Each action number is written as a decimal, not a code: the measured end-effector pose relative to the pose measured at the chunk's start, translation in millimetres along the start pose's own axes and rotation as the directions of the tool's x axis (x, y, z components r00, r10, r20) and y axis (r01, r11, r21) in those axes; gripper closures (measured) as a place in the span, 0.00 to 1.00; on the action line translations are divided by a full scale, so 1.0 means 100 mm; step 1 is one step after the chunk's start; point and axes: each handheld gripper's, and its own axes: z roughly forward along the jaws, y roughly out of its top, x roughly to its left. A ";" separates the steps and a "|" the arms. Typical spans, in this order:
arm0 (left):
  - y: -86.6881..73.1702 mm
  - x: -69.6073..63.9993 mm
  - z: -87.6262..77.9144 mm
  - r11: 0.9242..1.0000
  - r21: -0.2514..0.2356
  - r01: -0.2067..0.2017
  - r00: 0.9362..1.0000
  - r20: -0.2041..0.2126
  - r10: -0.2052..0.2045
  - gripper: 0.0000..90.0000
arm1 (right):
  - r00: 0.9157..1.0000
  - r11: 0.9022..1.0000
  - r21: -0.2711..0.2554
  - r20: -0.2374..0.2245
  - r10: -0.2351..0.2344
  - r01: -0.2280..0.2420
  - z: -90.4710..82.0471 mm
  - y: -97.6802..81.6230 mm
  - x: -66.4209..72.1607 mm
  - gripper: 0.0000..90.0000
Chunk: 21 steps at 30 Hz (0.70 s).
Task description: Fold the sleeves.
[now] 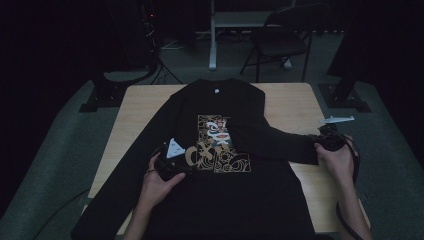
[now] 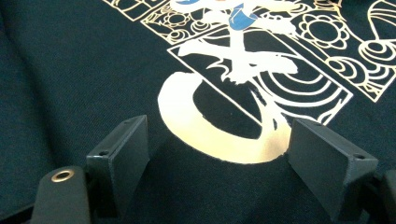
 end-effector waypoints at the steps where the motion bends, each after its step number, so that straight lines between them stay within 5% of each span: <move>1: 0.00 0.00 0.00 1.000 -0.002 -0.001 1.000 0.001 0.001 0.24 | 1.000 1.000 -0.006 -0.004 -0.006 0.006 -0.01 0.01 0.02 0.95; 10: 0.00 -0.01 -0.01 1.000 -0.008 -0.002 1.000 -0.009 0.002 0.24 | 0.996 0.997 -0.033 -0.045 -0.071 0.069 -0.06 0.14 0.27 0.94; 21: -0.03 0.02 -0.03 1.000 -0.005 0.012 0.999 -0.036 -0.012 0.24 | 0.973 0.976 -0.058 -0.091 -0.214 0.209 -0.09 0.39 0.79 0.94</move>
